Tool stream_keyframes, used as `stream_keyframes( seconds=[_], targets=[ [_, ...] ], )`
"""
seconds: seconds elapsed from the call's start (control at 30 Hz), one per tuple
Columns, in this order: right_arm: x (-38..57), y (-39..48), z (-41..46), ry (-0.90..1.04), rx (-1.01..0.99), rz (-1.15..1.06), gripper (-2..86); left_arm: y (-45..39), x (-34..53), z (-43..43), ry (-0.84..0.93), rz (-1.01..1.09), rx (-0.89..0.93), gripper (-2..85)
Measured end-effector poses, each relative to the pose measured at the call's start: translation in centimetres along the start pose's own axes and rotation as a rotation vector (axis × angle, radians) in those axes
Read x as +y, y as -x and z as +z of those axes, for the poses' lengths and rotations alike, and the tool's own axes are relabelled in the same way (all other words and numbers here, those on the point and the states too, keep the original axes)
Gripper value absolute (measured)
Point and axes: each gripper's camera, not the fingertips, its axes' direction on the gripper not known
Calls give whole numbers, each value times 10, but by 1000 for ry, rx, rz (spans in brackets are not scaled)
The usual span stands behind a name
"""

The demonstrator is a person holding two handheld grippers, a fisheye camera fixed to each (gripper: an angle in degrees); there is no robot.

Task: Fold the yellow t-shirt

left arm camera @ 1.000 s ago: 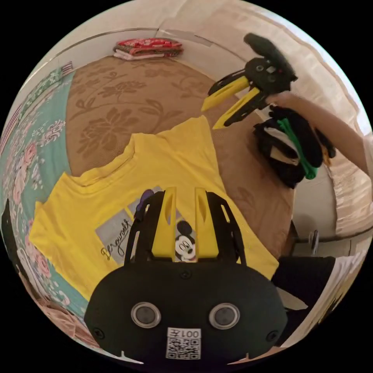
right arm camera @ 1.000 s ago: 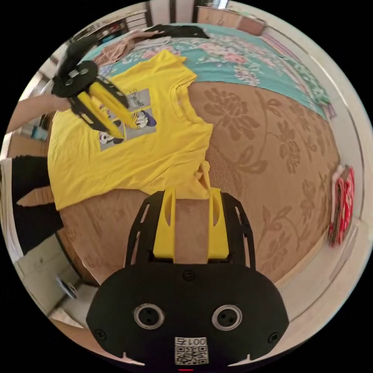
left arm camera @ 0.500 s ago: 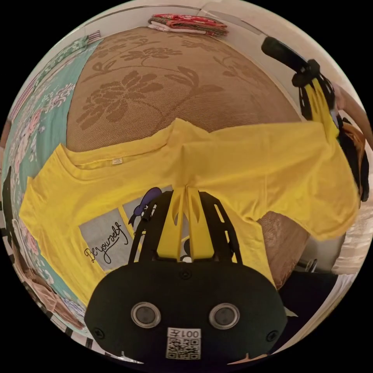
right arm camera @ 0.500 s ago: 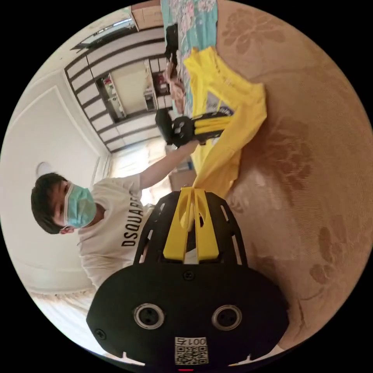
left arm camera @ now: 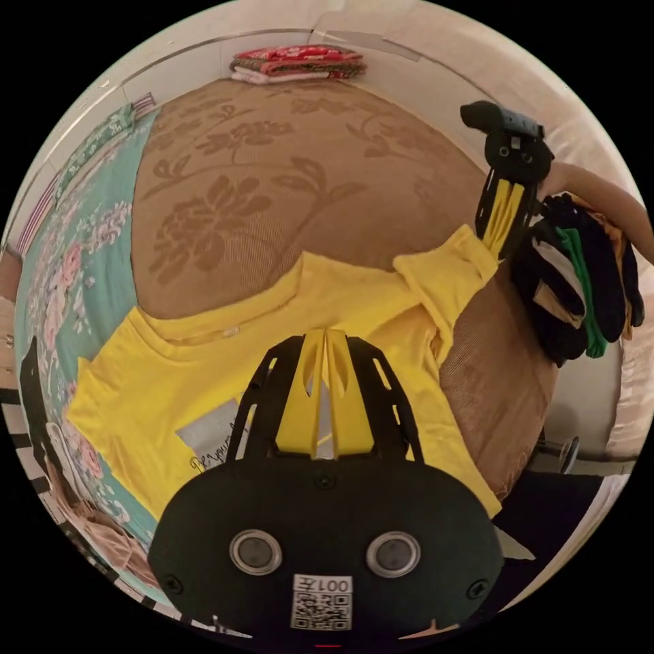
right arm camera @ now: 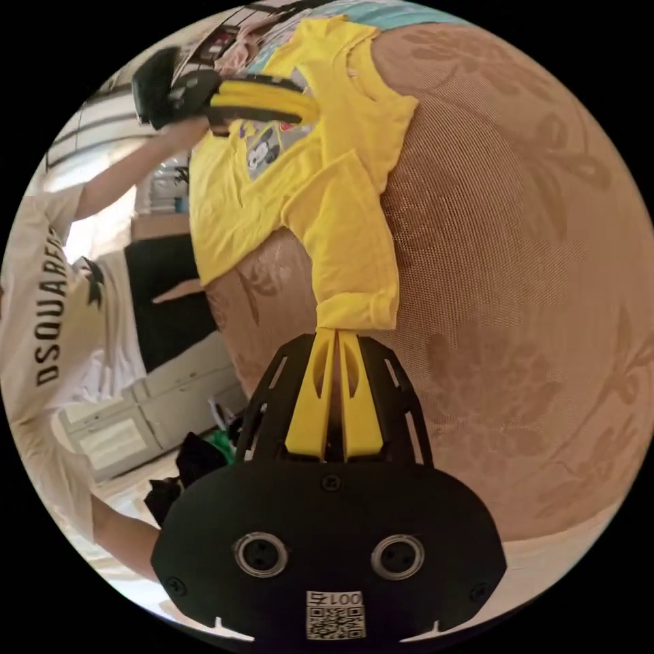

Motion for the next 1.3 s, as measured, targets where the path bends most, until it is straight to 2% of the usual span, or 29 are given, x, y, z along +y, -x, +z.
stream_keyframes(
  seconds=[0.1,0.2,0.3,0.4,0.5,0.63,0.7,0.8,1.03,1.13,1.23,1.3],
  targets=[
    [3,23,-5,38,288,-25,8,16,-38,-9,-73,83,78,26],
    [8,28,-4,128,462,38,14,38,-91,16,39,179,179,44],
    [18,31,-18,17,423,121,41,38,-131,52,207,344,269,46],
    [28,30,-40,-213,343,204,111,30,-150,55,234,464,212,15],
    [26,26,-44,-331,308,237,133,19,-160,52,192,505,177,-4],
    [7,22,-24,-268,363,225,100,17,-177,54,166,455,83,-8],
    [-1,26,-6,-187,386,183,34,20,-184,53,152,426,90,-8],
    [9,49,-2,-230,455,147,13,22,-191,55,139,402,87,-9],
    [48,75,-11,-373,451,187,35,10,-206,64,117,364,98,-9],
    [38,57,-23,-470,351,141,73,1,-211,69,119,349,84,-9],
    [8,41,-23,-422,297,36,90,-7,-216,71,121,356,73,-9],
    [-15,33,-12,-305,317,0,81,-11,-220,72,124,358,75,-9]
  ],
)
